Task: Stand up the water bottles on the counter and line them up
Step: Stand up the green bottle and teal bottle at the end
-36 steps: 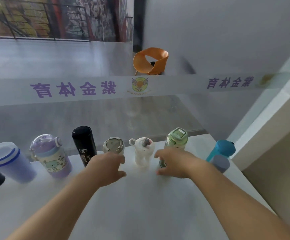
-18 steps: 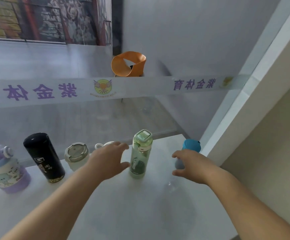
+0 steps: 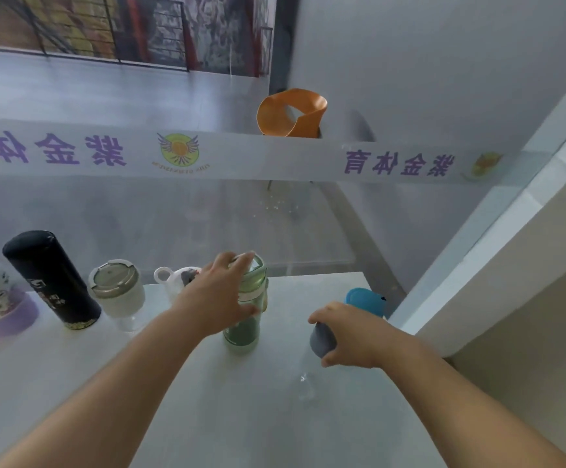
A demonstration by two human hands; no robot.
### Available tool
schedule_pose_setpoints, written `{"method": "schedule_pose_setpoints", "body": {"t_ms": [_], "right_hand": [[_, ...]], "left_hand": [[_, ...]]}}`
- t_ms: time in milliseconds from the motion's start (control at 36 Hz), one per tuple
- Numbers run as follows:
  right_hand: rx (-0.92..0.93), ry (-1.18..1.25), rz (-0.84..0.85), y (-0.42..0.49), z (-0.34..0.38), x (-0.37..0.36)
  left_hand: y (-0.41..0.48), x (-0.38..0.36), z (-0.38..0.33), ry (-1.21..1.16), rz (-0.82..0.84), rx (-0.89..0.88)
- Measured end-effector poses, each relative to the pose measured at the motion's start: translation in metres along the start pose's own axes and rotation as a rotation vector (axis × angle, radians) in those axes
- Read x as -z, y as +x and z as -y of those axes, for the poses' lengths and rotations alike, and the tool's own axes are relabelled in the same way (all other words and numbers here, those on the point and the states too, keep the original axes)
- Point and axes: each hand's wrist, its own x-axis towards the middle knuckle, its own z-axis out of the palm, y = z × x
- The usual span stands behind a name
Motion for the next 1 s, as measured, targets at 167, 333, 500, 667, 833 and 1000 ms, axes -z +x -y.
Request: {"method": "schedule_pose_setpoints", "body": {"t_ms": [167,333,500,667,833,1000], "right_hand": [[0.086,0.012,-0.014,0.012,-0.011,0.003],[0.131,0.016,-0.03,0.028,-0.02,0.01],[0.145,0.035,-0.097,0.05,-0.03,0.023],[0.134,0.01,-0.168,0.074,-0.041,0.038],[0.066,-0.003,-0.185,0.099,-0.054,0.049],[0.016,0.006,-0.173,0.113,-0.064,0.055]], "left_hand": [[0.007,-0.002,-0.008,-0.045,-0.024,0.064],[0.017,-0.004,-0.011,-0.078,-0.016,0.135],[0.03,-0.004,-0.017,-0.082,-0.005,0.098],[0.052,-0.003,-0.019,-0.122,-0.028,0.083],[0.072,-0.002,-0.021,-0.13,-0.04,0.065],[0.082,-0.006,-0.022,-0.13,-0.006,0.055]]}}
